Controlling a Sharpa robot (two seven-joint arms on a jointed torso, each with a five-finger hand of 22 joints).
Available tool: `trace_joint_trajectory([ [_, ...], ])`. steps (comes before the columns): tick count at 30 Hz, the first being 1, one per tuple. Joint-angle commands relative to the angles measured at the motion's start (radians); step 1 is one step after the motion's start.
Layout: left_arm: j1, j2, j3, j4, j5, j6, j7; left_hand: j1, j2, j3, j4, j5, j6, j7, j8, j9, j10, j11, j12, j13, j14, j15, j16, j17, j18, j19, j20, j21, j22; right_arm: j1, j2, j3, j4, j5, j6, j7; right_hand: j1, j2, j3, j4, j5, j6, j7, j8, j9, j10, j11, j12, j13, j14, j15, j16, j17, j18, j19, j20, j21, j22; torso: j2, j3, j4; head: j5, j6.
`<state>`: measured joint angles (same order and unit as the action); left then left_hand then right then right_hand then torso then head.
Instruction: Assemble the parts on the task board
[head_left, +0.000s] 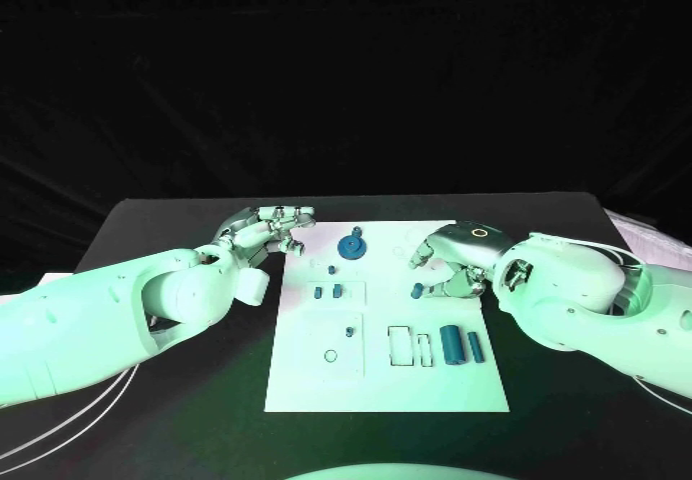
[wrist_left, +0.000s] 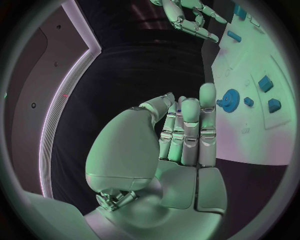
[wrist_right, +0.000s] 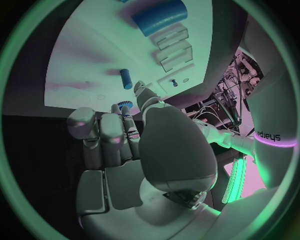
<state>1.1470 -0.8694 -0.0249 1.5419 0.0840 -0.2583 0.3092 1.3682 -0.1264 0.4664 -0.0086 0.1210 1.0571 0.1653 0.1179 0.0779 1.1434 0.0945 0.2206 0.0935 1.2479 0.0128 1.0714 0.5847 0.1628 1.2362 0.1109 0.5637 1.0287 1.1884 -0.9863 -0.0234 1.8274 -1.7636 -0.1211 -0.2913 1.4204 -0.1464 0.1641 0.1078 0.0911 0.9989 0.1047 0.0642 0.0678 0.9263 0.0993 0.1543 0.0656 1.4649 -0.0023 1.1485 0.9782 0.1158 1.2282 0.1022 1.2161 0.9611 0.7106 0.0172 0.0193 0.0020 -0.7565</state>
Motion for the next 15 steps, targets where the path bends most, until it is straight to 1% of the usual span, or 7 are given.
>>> trace_joint_trajectory([
  [1,-0.001,0.003,0.001,0.0,-0.004,0.022,0.003,0.0,0.004,-0.004,0.0,-0.003,-0.001,0.006,0.005,-0.001,-0.007,0.001,0.006,0.002,-0.007,-0.002,-0.004,-0.002,0.016,-0.006,0.0,-0.004,-0.002,-0.003,0.004,-0.002,-0.004,-0.018,0.085,-0.009,0.015,0.005,-0.01,0.003,0.008,0.006,-0.005,0.004,0.002,0.0,-0.001,0.011,0.001,0.008,-0.006,-0.006,-0.003,0.01,-0.001,-0.004,-0.008,-0.002,0.001,-0.0004,0.0005,0.0,0.0],
  [4,-0.002,0.003,0.001,-0.001,-0.004,0.022,0.002,0.0,0.004,-0.004,0.0,-0.003,-0.001,0.006,0.005,-0.001,-0.007,0.001,0.006,0.002,-0.007,-0.002,-0.004,-0.002,0.016,-0.006,0.0,-0.004,-0.002,-0.007,0.012,-0.003,-0.011,-0.018,0.098,-0.006,0.026,0.016,-0.017,0.007,0.011,0.017,-0.002,0.005,0.002,0.013,-0.004,0.027,0.002,0.009,-0.006,-0.007,-0.004,0.01,0.0,-0.004,-0.009,-0.004,0.001,-0.0006,-0.0004,0.001,-0.001],
  [6,-0.003,0.003,0.001,-0.001,-0.004,0.022,0.002,0.0,0.004,-0.004,0.0,-0.003,-0.001,0.006,0.005,-0.001,-0.007,0.001,0.006,0.002,-0.007,-0.002,-0.004,-0.002,0.016,-0.006,0.0,-0.004,-0.002,-0.01,0.019,-0.004,-0.018,-0.018,0.106,-0.005,0.031,0.022,-0.018,0.008,0.013,0.02,0.0,0.004,0.002,0.026,-0.008,0.036,0.003,0.009,-0.008,-0.009,-0.006,0.01,0.001,-0.005,-0.01,-0.003,0.001,-0.0007,0.0003,0.001,-0.001],
  [7,-0.003,0.003,0.001,-0.001,-0.004,0.022,0.002,0.0,0.004,-0.004,0.0,-0.003,-0.001,0.006,0.005,-0.001,-0.007,0.001,0.006,0.002,-0.007,-0.002,-0.004,-0.002,0.016,-0.006,0.0,-0.004,-0.002,-0.012,0.027,-0.005,-0.026,-0.017,0.111,-0.003,0.035,0.03,-0.018,0.009,0.015,0.024,0.003,0.004,0.002,0.049,-0.012,0.051,0.005,0.009,-0.008,-0.01,-0.008,0.01,0.004,-0.005,-0.008,-0.001,0.001,-0.0009,0.0,0.002,-0.001],
  [9,-0.004,0.003,0.001,-0.002,-0.004,0.022,0.002,0.0,0.004,-0.004,0.0,-0.003,-0.001,0.006,0.005,-0.001,-0.007,0.001,0.006,0.002,-0.007,-0.002,-0.004,-0.002,0.016,-0.006,0.0,-0.004,-0.002,-0.015,0.038,-0.005,-0.037,-0.016,0.114,0.001,0.041,0.039,-0.016,0.01,0.02,0.031,0.007,0.004,0.002,0.075,-0.01,0.064,0.004,0.01,0.003,-0.009,-0.006,0.008,0.007,0.001,-0.007,0.002,0.0,-0.0007,-0.0006,0.003,-0.001],
  [13,-0.004,0.003,0.001,-0.001,-0.004,0.023,0.001,0.0,0.004,-0.004,0.0,-0.003,-0.001,0.006,0.005,-0.001,-0.007,0.001,0.006,0.002,-0.007,-0.002,-0.004,-0.002,0.016,-0.006,0.0,-0.004,-0.002,-0.019,0.056,-0.006,-0.052,-0.014,0.114,0.008,0.059,0.064,0.007,0.009,0.022,0.051,0.015,0.008,0.004,0.115,-0.017,0.073,-0.001,0.013,-0.001,-0.002,0.001,0.007,0.015,0.002,0.001,0.012,0.002,0.0,0.0027,0.003,-0.001],
  [15,-0.005,0.003,0.001,-0.001,-0.004,0.023,0.001,0.0,0.004,-0.004,0.0,-0.003,-0.001,0.006,0.005,-0.001,-0.007,0.001,0.006,0.002,-0.007,-0.002,-0.004,-0.002,0.016,-0.006,0.0,-0.004,-0.002,-0.021,0.063,-0.006,-0.057,-0.014,0.114,0.01,0.069,0.075,0.025,0.009,0.018,0.065,0.02,0.011,0.005,0.139,-0.02,0.073,-0.003,0.015,-0.003,0.004,0.007,0.006,0.021,0.0,0.006,0.02,0.002,-0.0003,0.0027,0.003,-0.003],
])
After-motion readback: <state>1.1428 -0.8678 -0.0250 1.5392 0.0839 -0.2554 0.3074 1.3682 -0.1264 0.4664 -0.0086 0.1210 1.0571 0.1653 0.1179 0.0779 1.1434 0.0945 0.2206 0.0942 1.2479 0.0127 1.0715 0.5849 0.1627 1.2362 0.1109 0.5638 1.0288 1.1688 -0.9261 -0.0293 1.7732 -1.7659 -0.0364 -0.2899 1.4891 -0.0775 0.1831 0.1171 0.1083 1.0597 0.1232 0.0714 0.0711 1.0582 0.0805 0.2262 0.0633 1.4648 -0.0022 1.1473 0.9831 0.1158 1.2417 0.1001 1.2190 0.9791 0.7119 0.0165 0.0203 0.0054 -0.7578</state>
